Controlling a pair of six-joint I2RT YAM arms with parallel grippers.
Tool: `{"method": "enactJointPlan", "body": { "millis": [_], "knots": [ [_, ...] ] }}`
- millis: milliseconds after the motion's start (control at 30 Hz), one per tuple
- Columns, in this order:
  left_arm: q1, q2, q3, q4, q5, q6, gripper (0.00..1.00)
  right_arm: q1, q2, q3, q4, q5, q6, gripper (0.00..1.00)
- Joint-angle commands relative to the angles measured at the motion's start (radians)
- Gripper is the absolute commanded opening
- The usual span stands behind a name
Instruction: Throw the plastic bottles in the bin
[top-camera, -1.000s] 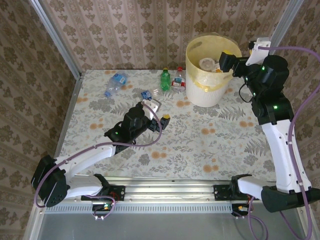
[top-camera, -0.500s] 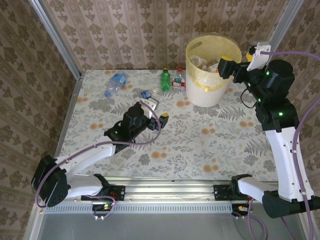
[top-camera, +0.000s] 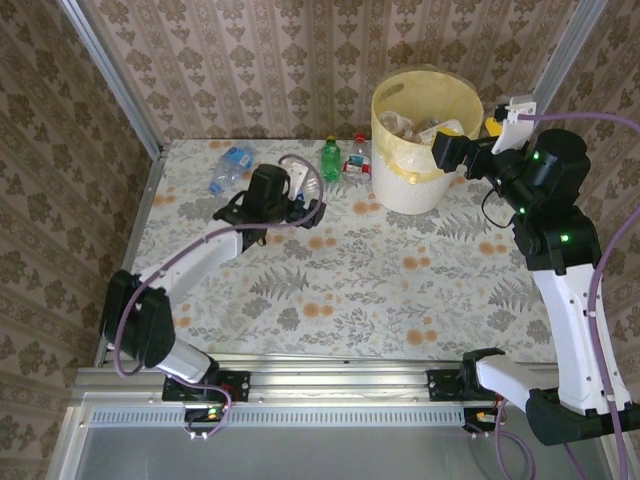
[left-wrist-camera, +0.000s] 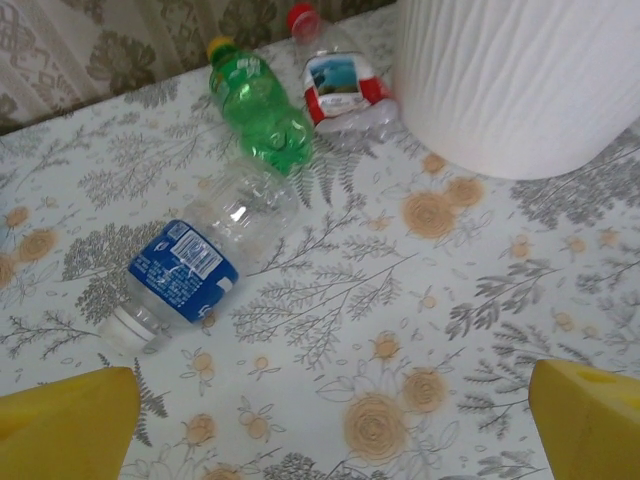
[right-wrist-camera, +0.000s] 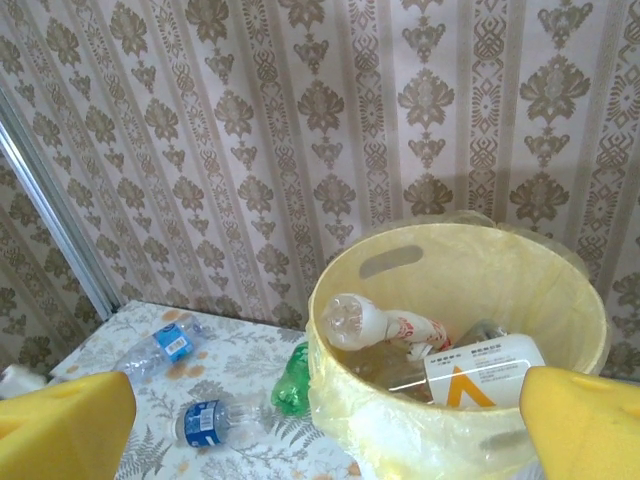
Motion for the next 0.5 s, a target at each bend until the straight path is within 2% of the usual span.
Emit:
{"method": "enactJointPlan", "body": {
  "millis": [0,167,467],
  "knots": [
    [0.036,0.086,0.109,-0.175,0.052,0.081,1.0,0.0,-0.023,-0.011,-0.023,-0.029,0.011,1.0],
    [0.087,0.247,0.277,-0.301,0.083,0.151,0.98,-0.001,-0.037,-0.019,-0.042,-0.031,0.006,1.0],
    [0.116,0.462,0.495,-0.43,0.04,0.258,0.96,-0.001,-0.059,-0.037,-0.062,-0.039,-0.002,1.0]
  ]
}}
